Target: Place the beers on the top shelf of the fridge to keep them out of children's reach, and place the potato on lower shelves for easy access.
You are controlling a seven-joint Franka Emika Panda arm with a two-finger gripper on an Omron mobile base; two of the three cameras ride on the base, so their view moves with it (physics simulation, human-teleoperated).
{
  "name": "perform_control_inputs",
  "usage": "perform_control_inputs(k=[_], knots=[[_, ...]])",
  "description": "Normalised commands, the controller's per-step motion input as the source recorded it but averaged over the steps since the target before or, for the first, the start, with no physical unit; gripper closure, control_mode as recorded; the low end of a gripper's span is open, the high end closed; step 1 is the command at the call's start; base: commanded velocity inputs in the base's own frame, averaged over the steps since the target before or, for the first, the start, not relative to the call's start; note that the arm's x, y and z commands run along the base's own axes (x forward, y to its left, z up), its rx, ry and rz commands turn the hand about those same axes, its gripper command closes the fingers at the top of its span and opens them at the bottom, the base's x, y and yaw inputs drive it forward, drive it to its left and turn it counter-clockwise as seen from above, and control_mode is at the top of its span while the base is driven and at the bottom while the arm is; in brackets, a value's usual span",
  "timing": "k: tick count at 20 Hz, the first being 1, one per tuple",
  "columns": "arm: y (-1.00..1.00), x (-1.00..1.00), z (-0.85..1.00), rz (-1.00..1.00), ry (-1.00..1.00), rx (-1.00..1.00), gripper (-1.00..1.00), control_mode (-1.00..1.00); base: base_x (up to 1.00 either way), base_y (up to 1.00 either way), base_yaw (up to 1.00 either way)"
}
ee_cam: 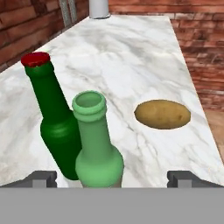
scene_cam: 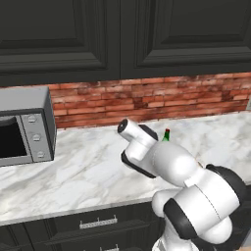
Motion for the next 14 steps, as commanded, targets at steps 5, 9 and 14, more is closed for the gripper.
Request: perform_control_inputs(k=[5, 9, 14], knots=[[-0.13, 0.11, -0.17, 0.00, 0.00, -0.03, -1.00, -1.00, 0.00, 0.00, 0.00], [-0.07, 0.09, -0.08, 0.00, 0.00, -0.07, -1.00, -1.00, 0.00, 0.00, 0.00], [-0.04, 0.07, -0.01, 0.00, 0.00, -0.09, -1.00, -1.00, 0.00, 0.00, 0.00]])
